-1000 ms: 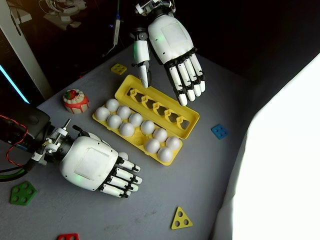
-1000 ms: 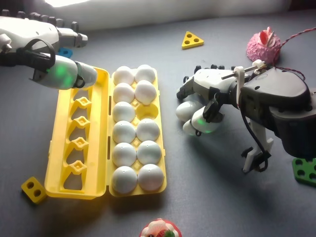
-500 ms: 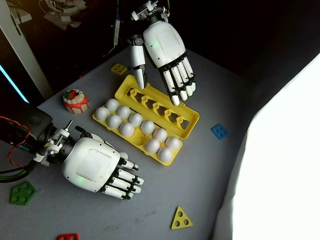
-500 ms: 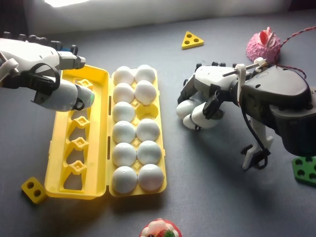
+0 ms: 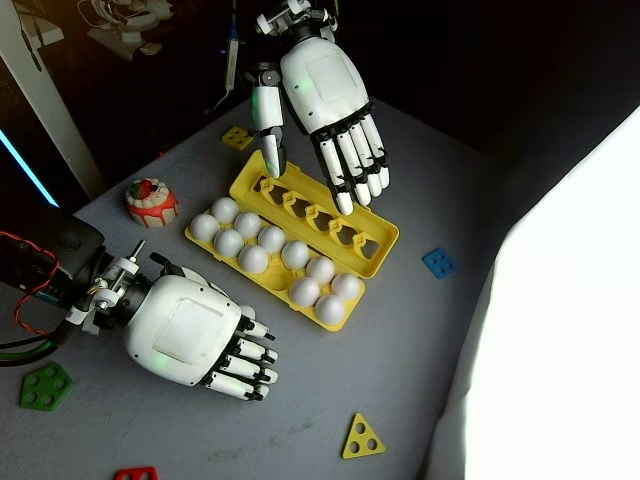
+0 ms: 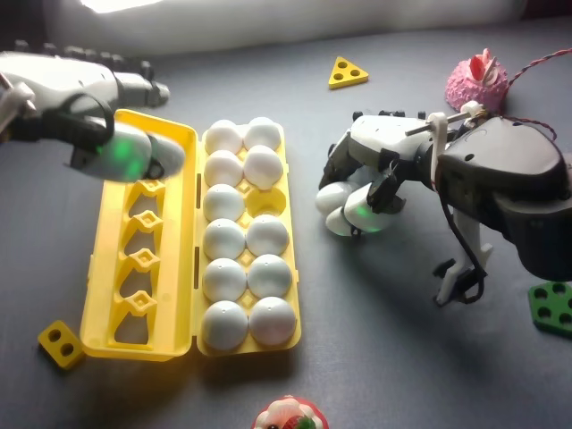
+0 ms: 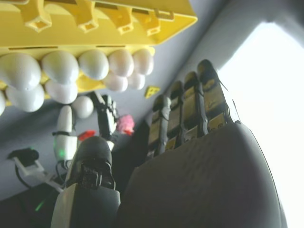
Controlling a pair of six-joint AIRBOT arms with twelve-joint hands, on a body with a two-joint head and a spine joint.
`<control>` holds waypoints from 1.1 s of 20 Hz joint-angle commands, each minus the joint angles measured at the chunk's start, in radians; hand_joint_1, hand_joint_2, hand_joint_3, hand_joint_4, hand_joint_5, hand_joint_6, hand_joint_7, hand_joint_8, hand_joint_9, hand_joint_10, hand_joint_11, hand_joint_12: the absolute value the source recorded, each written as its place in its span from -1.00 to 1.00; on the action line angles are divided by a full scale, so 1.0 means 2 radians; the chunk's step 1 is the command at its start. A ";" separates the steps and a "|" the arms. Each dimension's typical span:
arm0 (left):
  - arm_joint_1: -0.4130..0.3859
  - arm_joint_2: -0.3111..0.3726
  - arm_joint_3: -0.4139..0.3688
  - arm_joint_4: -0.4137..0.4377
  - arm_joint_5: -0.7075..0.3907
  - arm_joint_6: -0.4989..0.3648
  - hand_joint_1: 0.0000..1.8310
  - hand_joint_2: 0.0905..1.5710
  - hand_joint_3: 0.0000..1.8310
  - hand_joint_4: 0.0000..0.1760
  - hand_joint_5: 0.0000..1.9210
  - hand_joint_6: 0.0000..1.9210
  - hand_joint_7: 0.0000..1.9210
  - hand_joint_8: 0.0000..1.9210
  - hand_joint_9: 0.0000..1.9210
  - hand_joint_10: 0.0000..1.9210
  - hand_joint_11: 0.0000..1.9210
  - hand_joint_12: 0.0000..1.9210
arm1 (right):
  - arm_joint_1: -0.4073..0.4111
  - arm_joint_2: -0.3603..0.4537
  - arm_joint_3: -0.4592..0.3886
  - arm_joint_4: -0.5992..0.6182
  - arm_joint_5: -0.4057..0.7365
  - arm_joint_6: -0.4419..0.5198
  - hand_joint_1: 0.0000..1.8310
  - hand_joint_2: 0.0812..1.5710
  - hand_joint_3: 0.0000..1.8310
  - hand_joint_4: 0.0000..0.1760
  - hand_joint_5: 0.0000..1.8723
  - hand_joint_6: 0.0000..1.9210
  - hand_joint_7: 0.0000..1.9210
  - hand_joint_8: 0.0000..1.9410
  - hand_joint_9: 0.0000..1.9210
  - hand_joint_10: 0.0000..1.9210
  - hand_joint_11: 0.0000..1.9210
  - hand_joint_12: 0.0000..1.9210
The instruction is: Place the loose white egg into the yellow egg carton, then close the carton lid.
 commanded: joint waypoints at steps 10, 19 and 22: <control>-0.014 0.026 0.017 0.025 0.018 0.001 -0.90 0.68 -1.00 -0.35 -0.86 -0.99 -0.88 -1.00 -0.91 -1.00 -1.00 -0.64 | -0.025 0.016 0.000 -0.362 0.051 0.342 0.27 0.35 -1.00 -1.00 0.10 -0.06 -0.38 -1.00 -0.69 -1.00 -1.00 -0.33; -0.016 0.033 0.030 0.014 0.019 0.001 -0.91 0.68 -1.00 -0.40 -0.86 -1.00 -0.88 -1.00 -0.91 -1.00 -1.00 -0.65 | -0.046 -0.003 0.000 -0.443 0.099 0.470 0.27 0.36 -1.00 -1.00 0.09 -0.06 -0.36 -1.00 -0.67 -1.00 -1.00 -0.36; -0.016 0.034 0.035 0.013 0.018 0.001 -0.91 0.68 -1.00 -0.34 -0.87 -1.00 -0.88 -1.00 -0.90 -1.00 -1.00 -0.71 | -0.055 -0.013 0.002 -0.471 0.127 0.498 0.26 0.38 -1.00 -1.00 0.05 0.01 -0.39 -1.00 -0.69 -1.00 -1.00 -0.48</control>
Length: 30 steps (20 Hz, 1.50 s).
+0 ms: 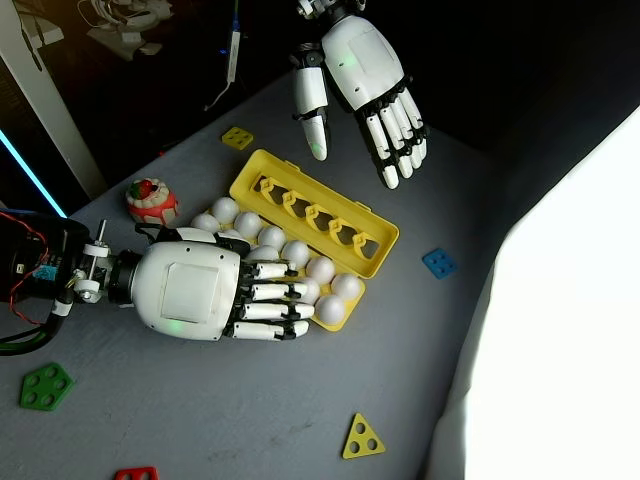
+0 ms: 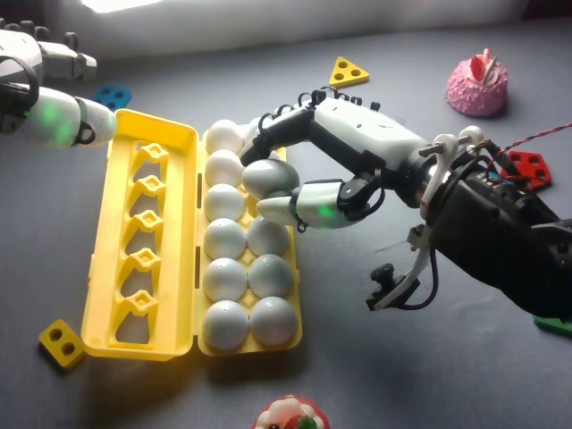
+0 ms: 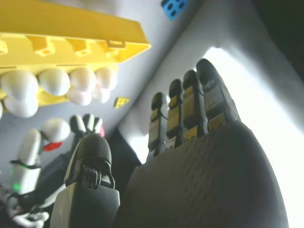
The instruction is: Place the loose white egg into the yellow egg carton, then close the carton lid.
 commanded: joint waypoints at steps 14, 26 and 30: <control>-0.004 0.004 0.010 0.022 0.013 0.001 -0.93 0.70 -1.00 -0.47 -0.88 -1.00 -0.87 -1.00 -0.90 -1.00 -1.00 -0.69 | -0.005 -0.048 0.057 -0.026 0.065 0.012 0.27 0.36 -1.00 -1.00 0.09 -0.05 -0.38 -1.00 -0.71 -0.99 -1.00 -0.84; -0.003 0.004 0.011 0.021 0.014 0.001 -0.86 0.68 -1.00 -0.43 -0.84 -0.99 -0.86 -1.00 -0.88 -1.00 -1.00 -0.58 | -0.012 -0.057 0.079 -0.035 0.067 0.031 0.03 0.26 -1.00 -1.00 -0.30 -0.68 -0.56 -1.00 -0.69 -0.99 -1.00 -0.24; -0.003 0.004 0.013 0.022 0.014 0.001 -0.89 0.69 -1.00 -0.37 -0.87 -1.00 -0.89 -1.00 -0.90 -1.00 -1.00 -0.67 | -0.011 -0.057 0.079 -0.038 0.067 0.038 -0.28 0.24 -1.00 -1.00 -0.55 -0.98 -0.65 -1.00 -0.72 -1.00 -1.00 -0.13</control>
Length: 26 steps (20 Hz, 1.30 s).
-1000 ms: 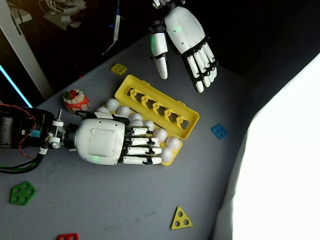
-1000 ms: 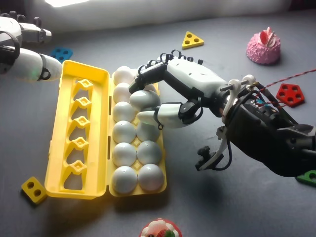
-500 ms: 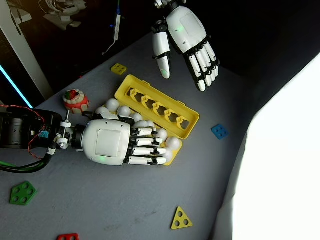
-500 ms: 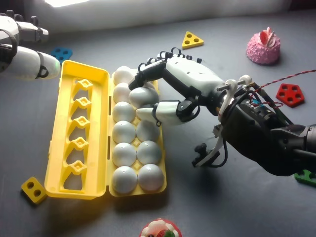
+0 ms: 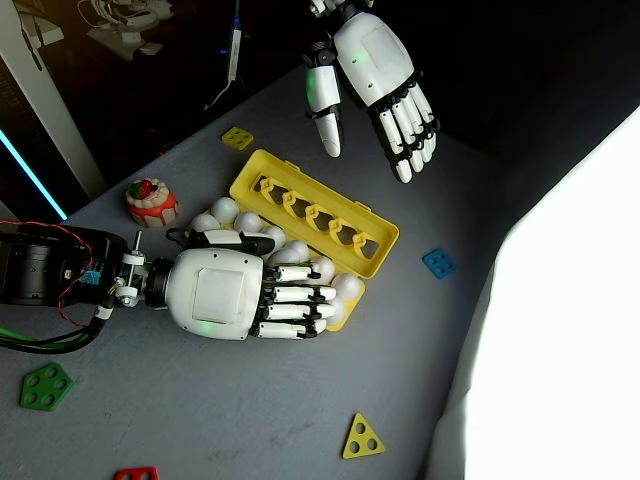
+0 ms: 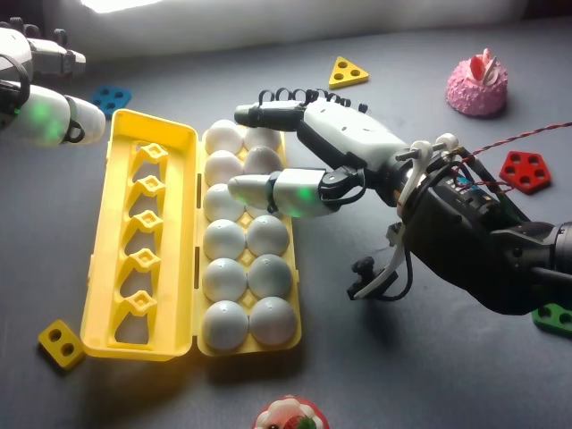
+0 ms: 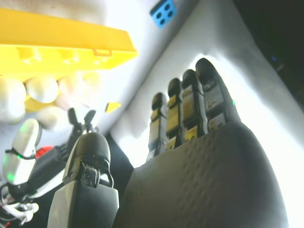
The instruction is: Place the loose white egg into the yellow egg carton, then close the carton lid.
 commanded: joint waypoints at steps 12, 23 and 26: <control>-0.024 -0.004 0.026 -0.022 -0.017 0.001 -0.91 0.69 -1.00 -0.39 -0.89 -1.00 -0.90 -1.00 -0.92 -1.00 -1.00 -0.72 | 0.016 0.047 -0.005 -0.079 0.031 0.015 -0.61 0.17 -1.00 -1.00 -0.88 -1.00 -0.81 -1.00 -0.80 -1.00 -1.00 -0.11; -0.028 -0.038 0.056 -0.111 -0.103 -0.182 -0.88 0.68 -1.00 -0.68 -0.85 -1.00 -0.82 -1.00 -0.85 -0.99 -1.00 -0.48 | -0.003 0.197 -0.036 -0.189 -0.081 0.004 -0.94 0.38 -0.99 -1.00 -0.77 -1.00 -0.74 -1.00 -0.78 -0.99 -1.00 -0.36; -0.005 -0.039 0.049 -0.094 -0.106 -0.249 -0.83 0.66 -1.00 -0.67 -0.81 -0.99 -0.81 -0.99 -0.83 -0.99 -1.00 -0.43 | -0.005 0.222 -0.039 -0.211 -0.114 0.015 -0.95 0.38 -0.99 -1.00 -0.78 -0.99 -0.74 -1.00 -0.77 -0.99 -1.00 -0.36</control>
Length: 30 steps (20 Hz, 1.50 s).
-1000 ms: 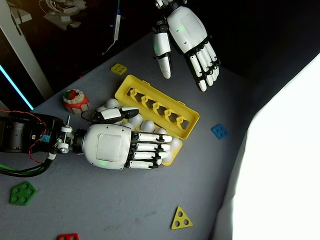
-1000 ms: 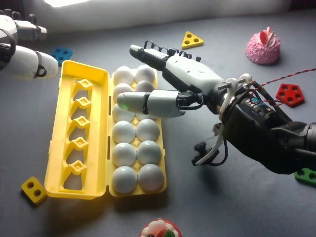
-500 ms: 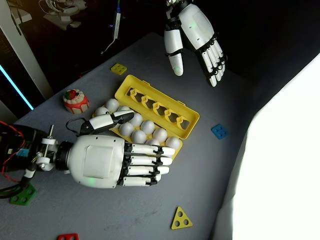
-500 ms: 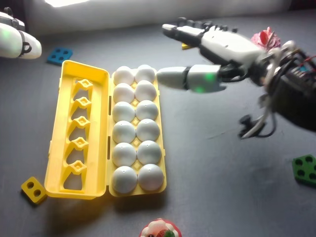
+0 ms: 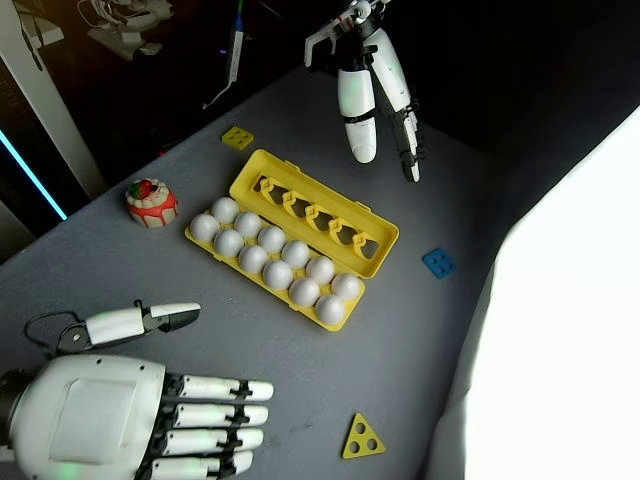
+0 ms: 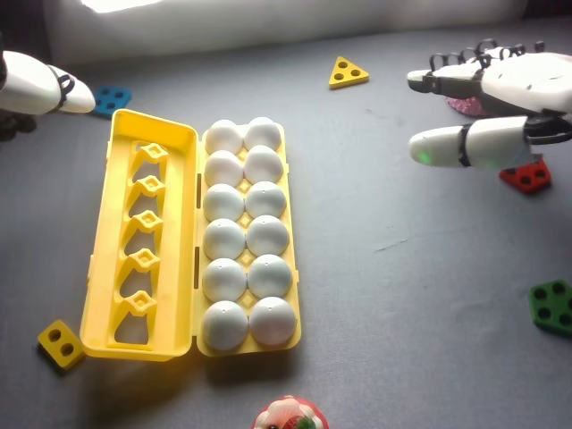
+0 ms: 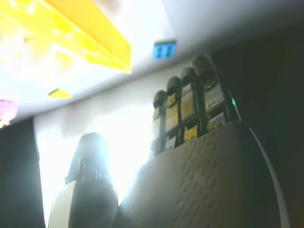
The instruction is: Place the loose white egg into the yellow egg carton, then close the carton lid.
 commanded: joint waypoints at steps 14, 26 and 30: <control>0.098 -0.017 -0.017 0.067 0.035 -0.259 -0.77 0.64 -1.00 -0.95 -0.56 -0.97 -0.44 -0.97 -0.50 -0.93 -1.00 0.15 | -0.053 0.109 -0.068 -0.156 0.119 0.054 -0.97 0.44 -1.00 -1.00 -0.82 -0.99 -0.76 -1.00 -0.79 -1.00 -1.00 -0.46; 0.130 -0.033 -0.018 0.068 0.039 -0.320 -0.79 0.65 -1.00 -1.00 -0.55 -1.00 -0.45 -1.00 -0.47 -0.92 -1.00 0.26 | -0.066 0.132 -0.116 -0.069 0.131 -0.013 -0.98 0.42 -1.00 -1.00 -0.81 -1.00 -0.78 -1.00 -0.81 -1.00 -1.00 -0.57; 0.144 -0.034 -0.025 0.068 0.035 -0.353 -0.79 0.66 -1.00 -0.97 -0.58 -1.00 -0.48 -1.00 -0.50 -0.93 -1.00 0.21 | -0.067 0.129 -0.118 -0.069 0.130 -0.026 -1.00 0.44 -1.00 -1.00 -0.79 -1.00 -0.75 -1.00 -0.78 -1.00 -1.00 -0.52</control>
